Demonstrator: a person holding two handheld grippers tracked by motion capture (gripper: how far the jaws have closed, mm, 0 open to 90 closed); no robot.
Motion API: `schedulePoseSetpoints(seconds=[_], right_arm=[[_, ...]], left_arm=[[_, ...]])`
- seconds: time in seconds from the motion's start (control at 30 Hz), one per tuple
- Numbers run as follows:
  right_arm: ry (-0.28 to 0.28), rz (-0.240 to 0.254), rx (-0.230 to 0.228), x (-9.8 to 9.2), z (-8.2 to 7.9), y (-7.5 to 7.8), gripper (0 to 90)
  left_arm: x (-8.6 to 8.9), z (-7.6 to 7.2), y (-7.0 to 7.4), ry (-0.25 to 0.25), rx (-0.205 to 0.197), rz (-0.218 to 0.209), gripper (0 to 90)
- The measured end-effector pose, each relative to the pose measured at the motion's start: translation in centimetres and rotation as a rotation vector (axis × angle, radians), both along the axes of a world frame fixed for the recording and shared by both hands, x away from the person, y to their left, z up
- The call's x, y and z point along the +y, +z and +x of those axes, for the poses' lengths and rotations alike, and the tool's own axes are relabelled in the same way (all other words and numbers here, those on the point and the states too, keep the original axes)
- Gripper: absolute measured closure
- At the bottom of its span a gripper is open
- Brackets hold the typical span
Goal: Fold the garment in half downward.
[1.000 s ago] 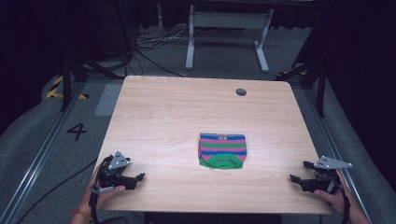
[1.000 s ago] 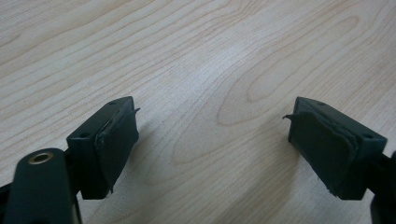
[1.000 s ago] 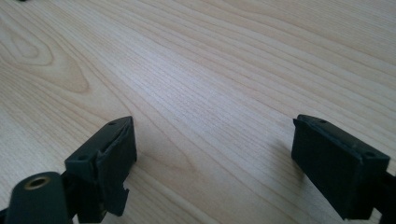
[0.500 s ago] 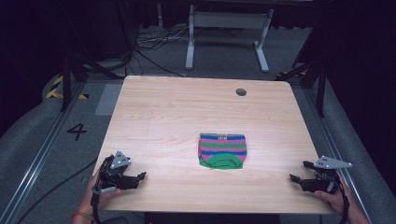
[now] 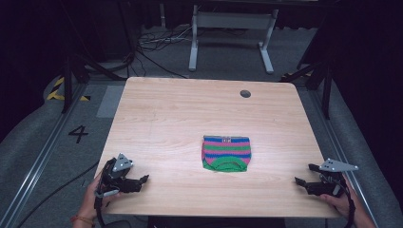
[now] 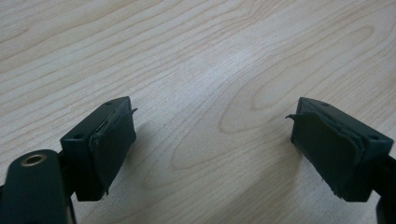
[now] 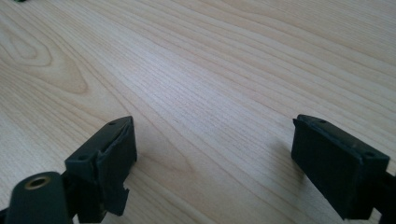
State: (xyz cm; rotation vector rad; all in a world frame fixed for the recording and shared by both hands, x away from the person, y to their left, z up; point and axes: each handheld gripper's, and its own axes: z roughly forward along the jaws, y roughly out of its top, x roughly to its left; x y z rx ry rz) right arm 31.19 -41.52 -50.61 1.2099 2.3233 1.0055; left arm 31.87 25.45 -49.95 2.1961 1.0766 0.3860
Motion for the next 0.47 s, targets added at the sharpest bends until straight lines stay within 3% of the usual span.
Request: schedulePoseSetpoints(seconds=[0.3,0.47], right_arm=[[0.003,-0.001,-0.002,-0.05,0.01,-0.01,14.8],[0.0,-0.001,-0.004,-0.09,0.11,-0.01,14.9]], left_arm=[[-0.64,0.44,-0.11,0.068,0.029,0.015,2.7],[-0.74,0.57,-0.13,0.069,0.032,0.017,0.3]])
